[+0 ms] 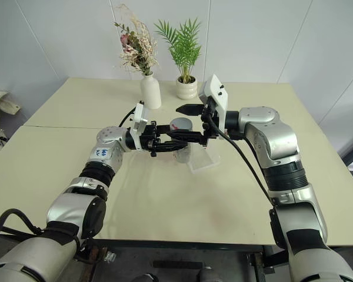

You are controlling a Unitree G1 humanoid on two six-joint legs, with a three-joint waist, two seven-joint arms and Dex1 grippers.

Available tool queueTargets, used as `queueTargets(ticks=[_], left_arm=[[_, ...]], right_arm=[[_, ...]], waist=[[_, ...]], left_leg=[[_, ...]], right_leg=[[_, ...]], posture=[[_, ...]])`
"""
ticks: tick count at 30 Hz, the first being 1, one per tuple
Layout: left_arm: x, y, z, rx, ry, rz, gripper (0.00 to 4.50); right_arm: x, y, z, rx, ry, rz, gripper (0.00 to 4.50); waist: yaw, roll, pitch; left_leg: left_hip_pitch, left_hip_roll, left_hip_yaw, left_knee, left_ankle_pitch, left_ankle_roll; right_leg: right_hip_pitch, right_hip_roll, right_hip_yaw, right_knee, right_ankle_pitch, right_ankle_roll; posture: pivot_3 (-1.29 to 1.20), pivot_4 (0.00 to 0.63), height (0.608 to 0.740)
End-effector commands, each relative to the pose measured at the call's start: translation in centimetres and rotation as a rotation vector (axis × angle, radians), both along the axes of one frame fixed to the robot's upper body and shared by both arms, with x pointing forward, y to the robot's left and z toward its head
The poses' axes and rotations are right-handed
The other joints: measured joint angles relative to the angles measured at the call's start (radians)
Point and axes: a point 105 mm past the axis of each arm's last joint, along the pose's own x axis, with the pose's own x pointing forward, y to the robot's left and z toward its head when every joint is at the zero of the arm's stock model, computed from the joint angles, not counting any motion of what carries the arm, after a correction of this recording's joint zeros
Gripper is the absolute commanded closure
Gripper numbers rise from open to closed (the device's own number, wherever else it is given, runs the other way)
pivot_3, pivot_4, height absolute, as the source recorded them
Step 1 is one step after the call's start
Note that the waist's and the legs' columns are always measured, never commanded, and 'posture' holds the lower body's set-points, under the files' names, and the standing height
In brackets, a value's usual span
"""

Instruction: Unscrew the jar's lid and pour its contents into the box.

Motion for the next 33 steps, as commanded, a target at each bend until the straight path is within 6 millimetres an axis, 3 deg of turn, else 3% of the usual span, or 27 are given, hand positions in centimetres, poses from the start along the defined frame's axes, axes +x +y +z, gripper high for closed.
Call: queueTargets(ticks=[1, 8, 14, 26, 33], left_arm=[[0.0, -0.1, 1.2, -0.008, -0.047, -0.002, 2.25], [0.0, 0.0, 1.2, -0.007, -0.047, 0.001, 2.25], [0.0, 0.0, 1.1, -0.007, -0.045, 0.001, 2.25], [0.0, 0.1, 0.6, 0.0, -0.037, 0.001, 2.25], [0.1, 0.4, 0.8, -0.009, -0.042, 0.013, 2.25]], right_arm=[[-0.8, 0.2, 1.5, 0.027, -0.051, 0.027, 0.1], [-0.8, 0.2, 1.4, 0.018, -0.041, 0.031, 0.1], [-0.8, 0.1, 1.5, 0.018, -0.039, 0.029, 1.92], [-0.6, -0.2, 2.0, 0.017, -0.048, 0.019, 1.97], [0.4, -2.4, 3.6, 0.041, -0.094, -0.074, 1.97]], waist=[[0.0, 0.0, 0.0], [0.0, 0.0, 0.0], [0.0, 0.0, 0.0], [0.0, 0.0, 0.0], [0.003, 0.0, 0.0]], left_leg=[[0.0, 0.0, 0.0, 0.0, 0.0, 0.0], [0.0, 0.0, 0.0, 0.0, 0.0, 0.0], [0.0, 0.0, 0.0, 0.0, 0.0, 0.0], [0.0, 0.0, 0.0, 0.0, 0.0, 0.0], [0.0, 0.0, 0.0, 0.0, 0.0, 0.0]], right_leg=[[0.0, 0.0, 0.0, 0.0, 0.0, 0.0], [0.0, 0.0, 0.0, 0.0, 0.0, 0.0], [0.0, 0.0, 0.0, 0.0, 0.0, 0.0], [0.0, 0.0, 0.0, 0.0, 0.0, 0.0], [0.0, 0.0, 0.0, 0.0, 0.0, 0.0]], posture=[[0.0, 0.15, 0.74], [0.0, 0.15, 0.74], [0.0, 0.15, 0.74], [0.0, 0.15, 0.74], [0.0, 0.15, 0.74]])
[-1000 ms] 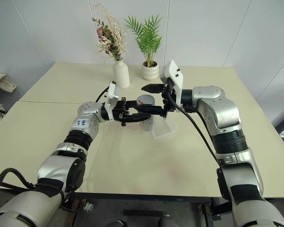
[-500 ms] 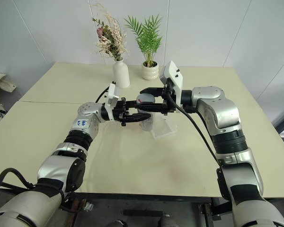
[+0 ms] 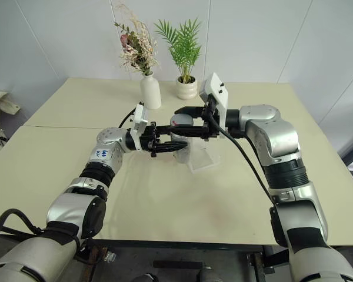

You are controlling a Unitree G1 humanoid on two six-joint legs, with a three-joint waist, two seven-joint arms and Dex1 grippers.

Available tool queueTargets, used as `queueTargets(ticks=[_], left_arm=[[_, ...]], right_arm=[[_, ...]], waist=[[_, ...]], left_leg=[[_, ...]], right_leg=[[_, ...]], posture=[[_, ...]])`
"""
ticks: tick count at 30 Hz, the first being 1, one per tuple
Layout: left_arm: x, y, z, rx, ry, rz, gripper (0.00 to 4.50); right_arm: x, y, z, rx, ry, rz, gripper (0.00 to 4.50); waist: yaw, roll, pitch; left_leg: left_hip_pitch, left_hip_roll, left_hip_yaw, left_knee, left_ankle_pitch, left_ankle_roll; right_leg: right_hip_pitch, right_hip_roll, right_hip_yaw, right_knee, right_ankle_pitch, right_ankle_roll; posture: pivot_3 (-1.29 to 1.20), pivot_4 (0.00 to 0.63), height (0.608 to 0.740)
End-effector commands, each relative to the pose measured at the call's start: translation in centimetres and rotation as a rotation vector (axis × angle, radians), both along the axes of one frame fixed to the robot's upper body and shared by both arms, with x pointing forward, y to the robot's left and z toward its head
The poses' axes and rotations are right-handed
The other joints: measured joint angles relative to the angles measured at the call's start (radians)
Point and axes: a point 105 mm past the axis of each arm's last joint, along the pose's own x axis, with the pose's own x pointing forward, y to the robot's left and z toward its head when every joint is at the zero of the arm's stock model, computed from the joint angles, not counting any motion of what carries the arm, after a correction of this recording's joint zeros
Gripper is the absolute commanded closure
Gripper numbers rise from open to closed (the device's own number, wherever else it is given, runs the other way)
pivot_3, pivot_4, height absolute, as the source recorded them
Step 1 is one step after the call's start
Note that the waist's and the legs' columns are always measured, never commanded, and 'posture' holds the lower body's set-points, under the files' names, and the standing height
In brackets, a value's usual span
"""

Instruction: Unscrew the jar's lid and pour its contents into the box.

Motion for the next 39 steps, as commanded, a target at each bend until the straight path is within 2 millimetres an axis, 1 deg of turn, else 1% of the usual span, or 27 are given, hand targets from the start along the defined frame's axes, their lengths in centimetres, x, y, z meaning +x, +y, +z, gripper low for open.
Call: queueTargets(ticks=[1, 5, 8, 10, 12, 15, 20, 21, 24, 25, 27, 29, 34, 36, 39], left_arm=[[0.0, 0.4, 1.3, -0.012, -0.051, 0.007, 2.25], [0.0, 0.7, 1.4, -0.011, -0.056, 0.017, 2.25], [0.2, 1.0, 1.5, -0.014, -0.06, 0.032, 2.25], [0.3, 1.2, 1.7, -0.016, -0.064, 0.043, 2.25], [0.5, 1.5, 1.9, -0.021, -0.069, 0.063, 2.25], [1.0, 2.3, 2.5, -0.029, -0.089, 0.117, 2.25], [2.0, 3.4, 3.7, -0.059, -0.107, 0.209, 2.25], [2.2, 3.6, 4.1, -0.071, -0.11, 0.23, 2.25], [2.6, 3.8, 4.8, -0.096, -0.105, 0.254, 2.25], [2.6, 3.8, 4.8, -0.101, -0.098, 0.251, 2.25], [2.4, 3.7, 4.7, -0.094, -0.085, 0.231, 2.25], [2.3, 3.7, 4.5, -0.082, -0.078, 0.22, 2.25], [2.2, 4.3, 4.2, -0.038, -0.066, 0.21, 2.25], [2.2, 4.7, 4.2, -0.024, -0.067, 0.216, 2.25], [2.3, 5.0, 4.2, -0.018, -0.071, 0.226, 2.25]], right_arm=[[0.1, -2.1, 2.8, 0.051, -0.095, -0.064, 1.97], [0.4, -3.4, 3.5, 0.067, -0.115, -0.116, 1.97], [0.7, -4.8, 3.9, 0.077, -0.128, -0.175, 1.97], [0.8, -5.6, 3.7, 0.081, -0.126, -0.209, 1.97], [0.9, -6.6, 3.2, 0.082, -0.114, -0.252, 1.97], [1.0, -9.0, 0.8, 0.079, -0.068, -0.359, 1.97], [0.6, -11.6, -1.9, 0.087, -0.022, -0.495, 1.97], [0.5, -12.1, -3.1, 0.079, -0.003, -0.532, 1.97], [0.1, -13.1, -5.7, 0.066, 0.023, -0.611, 1.97], [0.1, -13.4, -6.2, 0.087, 0.029, -0.646, 1.97], [0.4, -14.2, -7.2, 0.129, 0.034, -0.727, 1.97], [0.8, -14.8, -7.8, 0.154, 0.037, -0.787, 1.97], [1.7, -16.8, -11.8, 0.153, 0.103, -0.972, 1.97], [1.7, -16.9, -12.8, 0.172, 0.12, -1.006, 1.97], [1.8, -17.1, -13.6, 0.199, 0.14, -1.04, 1.97]], waist=[[0.002, 0.0, 0.0], [0.0, 0.0, 0.0], [-0.001, 0.0, 0.0], [0.0, 0.0, 0.0], [0.001, 0.0, 0.0], [0.003, 0.0, 0.0], [0.001, 0.0, 0.0], [0.003, -0.001, 0.0], [0.003, -0.001, 0.0], [0.002, -0.001, 0.0], [-0.001, -0.001, 0.0], [-0.003, -0.001, 0.001], [-0.004, -0.001, 0.001], [-0.004, -0.001, 0.001], [-0.005, -0.001, 0.001]], left_leg=[[0.0, 0.0, 0.0, 0.0, 0.0, 0.0], [0.0, 0.0, 0.0, 0.0, 0.0, 0.0], [0.0, 0.0, 0.0, -0.001, 0.0, 0.0], [0.0, 0.0, 0.0, 0.0, 0.0, 0.0], [0.0, 0.0, 0.0, 0.0, 0.0, 0.0], [0.0, 0.0, 0.0, -0.001, 0.0, 0.0], [0.0, 0.0, 0.001, 0.0, 0.0, 0.0], [0.0, 0.0, 0.001, 0.0, 0.0, 0.0], [0.0, 0.0, 0.001, 0.0, 0.0, 0.0], [0.0, 0.0, 0.001, 0.0, 0.0, 0.0], [0.0, 0.0, 0.003, 0.0, 0.0, 0.0], [0.001, 0.0, 0.005, 0.0, 0.0, 0.0], [0.002, -0.001, 0.006, 0.0, 0.001, 0.001], [0.002, -0.001, 0.007, 0.0, 0.001, 0.001], [0.002, -0.001, 0.008, 0.0, 0.001, 0.001]], right_leg=[[0.0, 0.0, 0.0, 0.0, 0.0, 0.0], [0.0, 0.0, 0.0, -0.001, 0.0, 0.0], [0.0, 0.0, 0.0, 0.0, 0.0, 0.0], [0.0, 0.0, 0.0, 0.0, 0.0, 0.0], [0.0, 0.0, 0.0, -0.001, 0.0, 0.0], [0.0, 0.0, 0.0, -0.001, 0.0, 0.0], [0.0, 0.0, 0.001, -0.001, 0.0, 0.0], [0.0, 0.0, 0.001, -0.001, 0.0, 0.0], [0.0, 0.0, 0.001, -0.001, 0.0, 0.001], [0.0, 0.0, 0.001, -0.001, 0.0, 0.001], [0.001, 0.0, 0.003, -0.001, 0.001, 0.002], [0.0, 0.001, 0.005, 0.0, 0.001, 0.002], [0.001, 0.001, 0.007, -0.001, 0.002, 0.005], [0.001, 0.001, 0.008, -0.001, 0.002, 0.005], [0.0, 0.001, 0.009, -0.002, 0.003, 0.005]], posture=[[0.0, 0.15, 0.74], [0.0, 0.15, 0.74], [0.0, 0.15, 0.74], [0.0, 0.15, 0.74], [0.0, 0.15, 0.74], [0.0, 0.15, 0.74], [0.0, 0.15, 0.74], [0.0, 0.15, 0.74], [0.0, 0.15, 0.74], [0.0, 0.15, 0.74], [0.0, 0.15, 0.74], [0.0, 0.15, 0.74], [0.0, 0.15, 0.74], [0.0, 0.15, 0.74], [0.0, 0.15, 0.74]])
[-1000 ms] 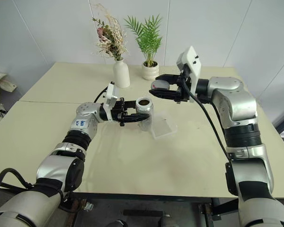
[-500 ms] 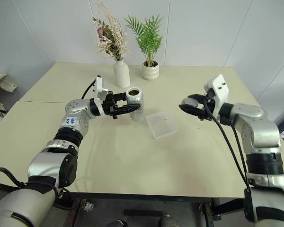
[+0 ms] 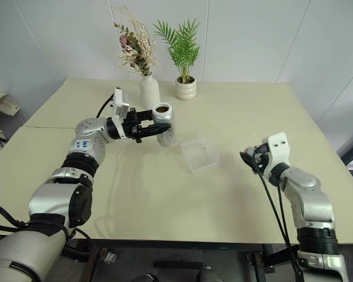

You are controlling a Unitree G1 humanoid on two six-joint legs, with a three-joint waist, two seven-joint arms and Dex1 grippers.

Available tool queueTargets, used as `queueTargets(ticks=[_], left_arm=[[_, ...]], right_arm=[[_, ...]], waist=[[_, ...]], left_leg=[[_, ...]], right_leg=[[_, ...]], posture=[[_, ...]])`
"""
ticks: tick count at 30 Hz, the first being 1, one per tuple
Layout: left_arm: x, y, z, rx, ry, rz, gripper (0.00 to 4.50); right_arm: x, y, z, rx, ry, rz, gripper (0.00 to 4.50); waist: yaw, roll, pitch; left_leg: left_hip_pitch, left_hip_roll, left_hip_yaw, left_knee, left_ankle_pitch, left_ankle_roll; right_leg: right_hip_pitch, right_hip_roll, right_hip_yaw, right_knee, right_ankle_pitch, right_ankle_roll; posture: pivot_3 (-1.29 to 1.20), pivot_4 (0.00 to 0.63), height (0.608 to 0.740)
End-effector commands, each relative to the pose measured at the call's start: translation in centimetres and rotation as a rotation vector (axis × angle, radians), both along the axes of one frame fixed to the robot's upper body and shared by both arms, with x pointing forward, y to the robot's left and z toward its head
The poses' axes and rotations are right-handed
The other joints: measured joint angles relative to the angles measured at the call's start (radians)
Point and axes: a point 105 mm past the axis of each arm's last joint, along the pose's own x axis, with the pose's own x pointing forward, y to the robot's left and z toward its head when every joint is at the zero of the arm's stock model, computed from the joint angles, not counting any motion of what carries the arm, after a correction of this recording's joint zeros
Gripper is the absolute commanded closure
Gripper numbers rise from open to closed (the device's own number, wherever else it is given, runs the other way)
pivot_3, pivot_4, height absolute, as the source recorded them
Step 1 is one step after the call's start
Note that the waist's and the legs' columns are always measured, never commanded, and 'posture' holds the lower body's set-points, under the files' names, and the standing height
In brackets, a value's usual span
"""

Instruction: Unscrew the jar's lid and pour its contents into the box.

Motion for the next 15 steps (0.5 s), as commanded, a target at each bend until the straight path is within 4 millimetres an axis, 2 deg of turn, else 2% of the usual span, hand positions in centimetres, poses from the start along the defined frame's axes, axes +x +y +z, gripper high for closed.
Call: queueTargets(ticks=[1, 7, 9, 12, 13, 15], left_arm=[[-0.1, 0.2, 1.6, 0.007, -0.054, 0.004, 2.25], [-0.2, 0.5, 1.3, 0.013, -0.048, 0.003, 2.25], [-0.2, 0.5, 1.3, 0.015, -0.045, 0.003, 2.25], [-0.1, 0.6, 1.3, 0.016, -0.042, 0.006, 2.25], [-0.1, 0.6, 1.3, 0.016, -0.041, 0.007, 2.25], [-0.1, 0.5, 1.2, 0.019, -0.041, 0.008, 2.25]], right_arm=[[0.0, -0.9, 1.1, 0.022, -0.065, -0.067, 1.97], [-0.3, -1.7, -1.1, 0.007, -0.029, -0.128, 1.97], [-0.3, -2.5, -1.7, -0.024, -0.008, -0.162, 1.22], [-0.6, -1.7, -1.9, -0.04, 0.002, -0.105, 0.21], [-0.5, -2.0, -1.7, -0.043, -0.007, -0.123, 0.04], [-0.6, -2.4, -1.3, -0.043, -0.024, -0.135, 0.04]], waist=[[0.0, 0.0, 0.0], [0.003, 0.0, 0.0], [0.001, 0.0, 0.0], [-0.002, 0.0, 0.0], [-0.003, 0.0, 0.0], [-0.006, 0.0, 0.0]], left_leg=[[0.0, 0.0, 0.0, 0.0, 0.0, 0.0], [0.0, 0.0, 0.0, 0.0, 0.0, 0.0], [0.0, 0.0, 0.001, 0.0, 0.0, 0.0], [0.0, -0.001, 0.001, 0.001, 0.0, 0.0], [0.0, 0.0, 0.001, 0.001, 0.0, 0.0], [0.0, 0.0, 0.001, 0.0, 0.0, 0.0]], right_leg=[[0.0, 0.0, 0.0, 0.0, 0.0, 0.0], [0.0, 0.0, 0.001, -0.001, 0.001, 0.001], [0.0, 0.0, 0.001, -0.001, 0.001, 0.001], [0.0, 0.0, 0.002, -0.001, 0.001, 0.002], [0.0, 0.0, 0.002, -0.001, 0.001, 0.002], [0.0, 0.0, 0.002, -0.001, 0.001, 0.002]], posture=[[0.0, 0.15, 0.74], [0.0, 0.15, 0.74], [0.0, 0.15, 0.74], [0.0, 0.15, 0.74], [0.0, 0.15, 0.74], [0.0, 0.15, 0.74]])
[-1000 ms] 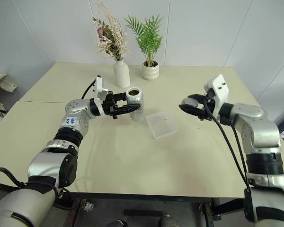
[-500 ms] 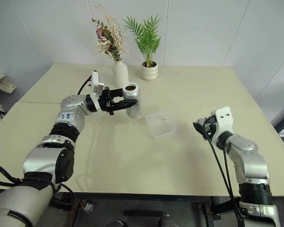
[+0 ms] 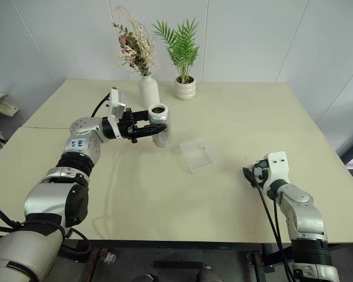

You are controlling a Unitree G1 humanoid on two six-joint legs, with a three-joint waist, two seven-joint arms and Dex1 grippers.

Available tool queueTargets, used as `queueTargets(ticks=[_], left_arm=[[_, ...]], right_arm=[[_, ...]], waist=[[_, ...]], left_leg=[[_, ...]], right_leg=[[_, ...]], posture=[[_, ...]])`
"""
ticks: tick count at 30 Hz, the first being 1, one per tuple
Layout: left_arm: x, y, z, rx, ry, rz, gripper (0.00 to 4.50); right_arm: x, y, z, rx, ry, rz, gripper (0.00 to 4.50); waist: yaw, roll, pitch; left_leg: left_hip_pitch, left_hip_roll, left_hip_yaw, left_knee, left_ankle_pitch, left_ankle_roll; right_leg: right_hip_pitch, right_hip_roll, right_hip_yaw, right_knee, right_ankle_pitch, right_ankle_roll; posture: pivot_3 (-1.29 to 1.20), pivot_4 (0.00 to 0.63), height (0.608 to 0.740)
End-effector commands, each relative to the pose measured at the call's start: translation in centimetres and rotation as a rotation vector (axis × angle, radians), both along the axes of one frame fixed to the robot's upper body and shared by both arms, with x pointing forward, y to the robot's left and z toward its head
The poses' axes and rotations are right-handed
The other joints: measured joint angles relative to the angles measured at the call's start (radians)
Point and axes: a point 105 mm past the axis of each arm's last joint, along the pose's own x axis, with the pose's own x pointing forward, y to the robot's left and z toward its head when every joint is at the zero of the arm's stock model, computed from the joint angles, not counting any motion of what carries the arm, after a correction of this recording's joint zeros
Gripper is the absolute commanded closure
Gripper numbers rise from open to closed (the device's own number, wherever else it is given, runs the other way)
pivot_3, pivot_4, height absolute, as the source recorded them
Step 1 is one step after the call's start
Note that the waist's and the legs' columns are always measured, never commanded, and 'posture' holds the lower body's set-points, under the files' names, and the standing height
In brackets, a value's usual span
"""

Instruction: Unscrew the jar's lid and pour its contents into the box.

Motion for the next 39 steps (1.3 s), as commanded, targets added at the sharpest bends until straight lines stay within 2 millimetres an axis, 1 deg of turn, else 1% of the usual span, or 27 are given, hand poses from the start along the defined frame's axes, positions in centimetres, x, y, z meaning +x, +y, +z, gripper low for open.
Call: queueTargets(ticks=[1, 3, 6, 8, 10, 11, 12, 13, 14, 15, 16, 18, 20, 22, 25, 29, 32, 34, 35, 37, 39], left_arm=[[-0.1, 0.1, 1.3, 0.006, -0.048, 0.001, 2.25], [-0.1, 0.1, 1.3, 0.005, -0.049, 0.005, 2.25], [0.1, 0.1, 1.4, 0.003, -0.06, 0.026, 2.25], [0.3, 0.0, 1.7, 0.0, -0.08, 0.046, 2.25], [0.5, 0.0, 1.8, -0.002, -0.092, 0.061, 2.25], [0.5, -0.1, 1.9, -0.002, -0.095, 0.066, 2.25], [0.6, -0.1, 2.0, 0.002, -0.108, 0.078, 2.25], [0.7, -0.1, 2.0, 0.005, -0.117, 0.086, 2.25], [0.9, -0.3, 2.1, 0.016, -0.135, 0.104, 2.25], [1.0, -0.4, 2.2, 0.023, -0.148, 0.116, 2.25], [1.2, -0.6, 2.3, 0.03, -0.158, 0.128, 2.25], [1.4, -0.9, 2.6, 0.04, -0.182, 0.148, 2.25], [2.1, -1.2, 2.8, 0.08, -0.221, 0.215, 2.25], [2.6, -1.6, 3.0, 0.168, -0.324, 0.284, 2.25], [3.1, -2.7, 4.1, 0.232, -0.445, 0.36, 2.25], [3.5, -4.6, 4.7, 0.377, -0.621, 0.409, 2.25], [3.2, -6.2, 4.7, 0.503, -0.785, 0.387, 2.25], [2.7, -7.7, 5.1, 0.563, -0.902, 0.345, 2.25], [2.4, -8.5, 5.0, 0.615, -0.977, 0.318, 2.25], [2.1, -9.3, 4.7, 0.679, -1.077, 0.283, 2.25], [1.8, -10.2, 4.1, 0.765, -1.213, 0.228, 2.25]], right_arm=[[-0.2, -0.8, 2.3, -0.028, -0.078, -0.01, 0.04], [-0.5, -0.5, 3.2, -0.04, -0.098, 0.028, 0.04], [-1.6, 0.2, 5.3, -0.068, -0.131, 0.118, 0.04], [-3.1, 1.1, 7.2, -0.109, -0.189, 0.23, 0.04], [-4.1, 1.7, 8.1, -0.132, -0.219, 0.297, 0.04], [-4.9, 2.4, 9.1, -0.141, -0.275, 0.361, 0.04], [-6.2, 3.4, 10.5, -0.121, -0.349, 0.458, 0.04], [-7.3, 4.0, 11.4, -0.11, -0.401, 0.529, 0.04], [-8.3, 3.9, 12.5, -0.073, -0.428, 0.573, 0.04], [-8.8, 3.8, 13.0, -0.046, -0.435, 0.593, 0.04], [-9.1, 3.5, 13.2, -0.038, -0.421, 0.602, 0.04], [-9.0, 2.7, 12.8, -0.068, -0.379, 0.583, 0.04], [-8.8, 2.3, 12.6, -0.084, -0.366, 0.561, 0.04], [-8.8, 2.2, 12.6, -0.094, -0.364, 0.555, 0.04], [-8.8, 2.1, 12.7, -0.09, -0.366, 0.543, 0.04], [-8.8, 2.4, 12.6, -0.09, -0.368, 0.542, 0.04], [-8.8, 2.5, 12.5, -0.094, -0.366, 0.531, 0.04], [-9.0, 2.4, 12.4, -0.097, -0.366, 0.517, 0.04], [-9.1, 2.3, 12.4, -0.095, -0.369, 0.508, 0.04], [-9.2, 2.3, 12.3, -0.094, -0.372, 0.498, 0.04], [-9.5, 2.3, 12.1, -0.092, -0.368, 0.487, 0.04]], waist=[[-0.002, 0.0, 0.0], [-0.004, 0.0, 0.0], [-0.005, 0.0, 0.0], [-0.005, 0.0, 0.0], [-0.005, 0.0, 0.0], [-0.006, -0.001, 0.0], [-0.006, -0.001, 0.001], [-0.006, -0.001, 0.001], [-0.006, -0.001, 0.001], [-0.007, -0.001, 0.001], [-0.006, -0.001, 0.001], [-0.004, -0.003, 0.002], [-0.003, -0.005, 0.003], [0.0, -0.006, 0.003], [0.004, -0.006, 0.003], [0.011, -0.007, 0.004], [0.015, -0.007, 0.004], [0.015, -0.007, 0.004], [0.016, -0.007, 0.004], [0.016, -0.008, 0.005], [0.014, -0.009, 0.005]], left_leg=[[0.0, 0.0, 0.0, 0.0, 0.0, 0.0], [0.0, 0.0, 0.0, 0.0, 0.0, 0.0], [0.0, 0.0, 0.0, 0.0, 0.0, 0.0], [0.0, 0.0, 0.0, 0.0, 0.0, 0.0], [0.0, 0.0, 0.0, 0.0, 0.0, 0.0], [0.0, 0.0, 0.0, 0.0, 0.0, 0.0], [0.0, 0.0, 0.0, 0.0, 0.0, 0.0], [0.0, 0.0, 0.0, 0.0, 0.0, 0.0], [0.0, 0.0, 0.0, 0.0, 0.0, 0.0], [0.0, 0.0, 0.0, 0.0, 0.0, 0.0], [0.0, 0.0, 0.0, 0.001, 0.0, 0.0], [0.0, -0.001, 0.0, 0.002, 0.0, 0.0], [0.0, -0.001, 0.0, 0.003, 0.0, 0.001], [0.0, -0.002, 0.0, 0.003, 0.0, 0.001], [0.0, -0.002, 0.0, 0.002, 0.0, 0.001], [0.0, -0.002, 0.001, 0.001, 0.0, 0.001], [-0.001, -0.002, 0.001, 0.0, 0.0, 0.001], [-0.002, -0.002, 0.001, 0.0, 0.0, 0.002], [-0.002, -0.002, 0.001, 0.0, -0.001, 0.003], [-0.003, -0.002, 0.002, 0.0, -0.001, 0.003], [-0.003, -0.002, 0.003, 0.0, -0.002, 0.003]], right_leg=[[0.0, 0.0, 0.0, 0.0, 0.0, 0.0], [0.0, 0.0, 0.0, 0.0, 0.0, 0.0], [0.0, 0.0, 0.001, 0.0, 0.0, 0.0], [0.0, 0.0, 0.0, -0.001, 0.0, 0.001], [0.0, 0.0, 0.0, -0.001, 0.0, 0.001], [0.001, 0.0, 0.0, -0.001, 0.0, 0.001], [0.001, 0.0, 0.001, -0.001, 0.0, 0.002], [0.001, 0.0, 0.001, -0.001, 0.0, 0.002], [0.001, 0.0, 0.001, -0.001, 0.0, 0.002], [0.001, 0.0, 0.001, -0.001, 0.0, 0.002], [0.002, 0.0, 0.001, -0.002, 0.001, 0.003], [0.003, 0.0, 0.002, -0.002, 0.002, 0.005], [0.003, 0.0, 0.002, -0.003, 0.002, 0.005], [0.004, 0.0, 0.002, -0.003, 0.002, 0.005], [0.003, 0.0, 0.003, -0.003, 0.003, 0.006], [0.003, 0.0, 0.004, -0.005, 0.003, 0.006], [0.003, 0.0, 0.004, -0.008, 0.003, 0.007], [0.003, -0.001, 0.004, -0.01, 0.003, 0.007], [0.003, -0.001, 0.004, -0.01, 0.003, 0.007], [0.003, -0.001, 0.005, -0.012, 0.003, 0.008], [0.003, -0.001, 0.005, -0.012, 0.003, 0.008]], posture=[[0.0, 0.15, 0.74], [0.0, 0.15, 0.74], [0.0, 0.15, 0.74], [0.0, 0.15, 0.74], [0.0, 0.15, 0.74], [0.0, 0.15, 0.74], [0.0, 0.15, 0.74], [0.0, 0.15, 0.74], [0.0, 0.15, 0.74], [0.0, 0.15, 0.74], [0.0, 0.15, 0.74], [0.0, 0.15, 0.74], [0.0, 0.15, 0.74], [0.0, 0.15, 0.74], [0.0, 0.15, 0.74], [0.0, 0.15, 0.74], [0.0, 0.15, 0.74], [0.0, 0.15, 0.74], [0.0, 0.15, 0.74], [0.0, 0.15, 0.74], [0.0, 0.15, 0.74]])
